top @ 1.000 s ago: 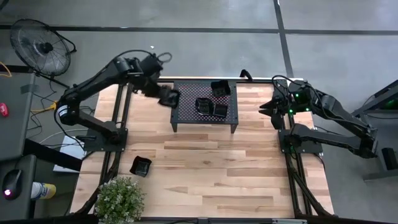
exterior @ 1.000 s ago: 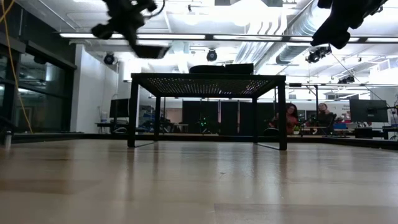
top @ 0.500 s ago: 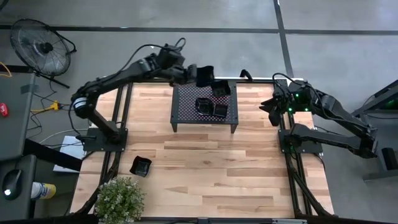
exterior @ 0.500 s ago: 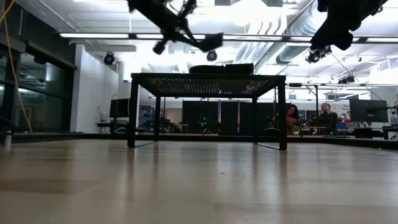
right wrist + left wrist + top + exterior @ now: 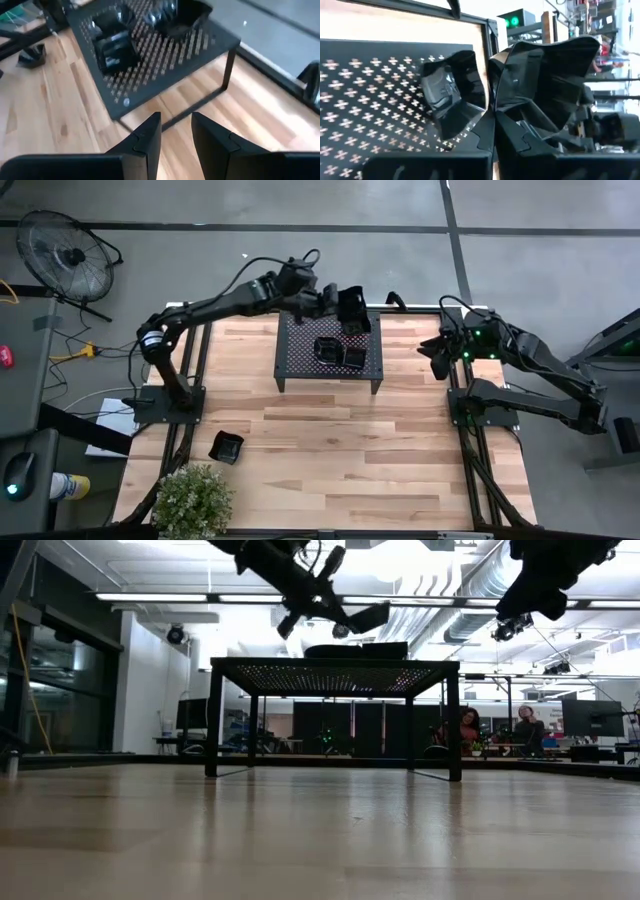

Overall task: Pick & Place Mini shaped plates
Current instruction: Stack the black distorted square plate on top of the other black distorted square plates on the shelf

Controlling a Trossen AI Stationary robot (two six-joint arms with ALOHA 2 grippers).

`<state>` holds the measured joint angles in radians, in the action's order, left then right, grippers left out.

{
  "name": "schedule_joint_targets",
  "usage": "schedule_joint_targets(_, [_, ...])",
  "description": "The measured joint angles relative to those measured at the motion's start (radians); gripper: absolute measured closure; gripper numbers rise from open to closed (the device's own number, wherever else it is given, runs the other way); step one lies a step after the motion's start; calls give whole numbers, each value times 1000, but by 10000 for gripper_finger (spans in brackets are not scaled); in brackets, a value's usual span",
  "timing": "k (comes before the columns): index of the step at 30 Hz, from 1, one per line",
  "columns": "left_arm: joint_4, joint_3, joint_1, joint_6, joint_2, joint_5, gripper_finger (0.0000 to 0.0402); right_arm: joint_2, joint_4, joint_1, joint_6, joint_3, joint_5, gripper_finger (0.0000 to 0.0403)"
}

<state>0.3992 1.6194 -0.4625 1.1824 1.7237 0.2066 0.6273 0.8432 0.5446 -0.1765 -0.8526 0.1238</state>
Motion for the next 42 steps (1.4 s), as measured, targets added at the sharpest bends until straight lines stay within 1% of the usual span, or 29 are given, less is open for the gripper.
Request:
schedule_joint_targets(2, [28,37,8,-32,11,0,401,1,-45,0,5,0,4,299])
schedule_joint_targets(4, [51,69,19,-71,14,-11,401,3,-108,0,-4,0,31,299])
schedule_joint_targets(6, [88,89,27,-110,14,-56,401,9,-184,0,-51,0,34,299])
schedule_joint_targets(9, [135,114,47,-178,15,-142,401,35,-312,1,-146,0,2,299])
schedule_joint_targets(11, [134,129,66,-233,15,-206,401,68,-406,-1,-161,-1,1,299])
schedule_joint_targets(14, [102,137,105,-366,15,-327,401,131,-513,-18,-141,-1,1,299])
schedule_joint_targets(17, [71,137,156,-486,15,-483,401,188,-578,-44,-132,-1,-26,299])
schedule_joint_targets(21, [57,137,225,-646,15,-734,401,243,-699,-92,-93,-1,-79,299])
schedule_joint_targets(24, [28,137,273,-748,15,-915,401,270,-808,-141,-18,-1,-162,299])
schedule_joint_targets(28, [-41,137,316,-864,15,-1045,401,310,-876,-196,102,-1,-319,299])
schedule_joint_targets(31, [-83,137,335,-962,15,-1141,401,350,-949,-234,178,-1,-360,299])
schedule_joint_targets(33, [-102,137,340,-1019,15,-1152,401,378,-983,-251,203,-1,-392,299])
schedule_joint_targets(35, [-111,137,341,-1048,14,-1136,401,406,-1024,-263,204,-1,-433,299])
schedule_joint_targets(42, [-113,137,340,-1076,14,-1126,401,454,-1143,-272,187,-1,-495,299])
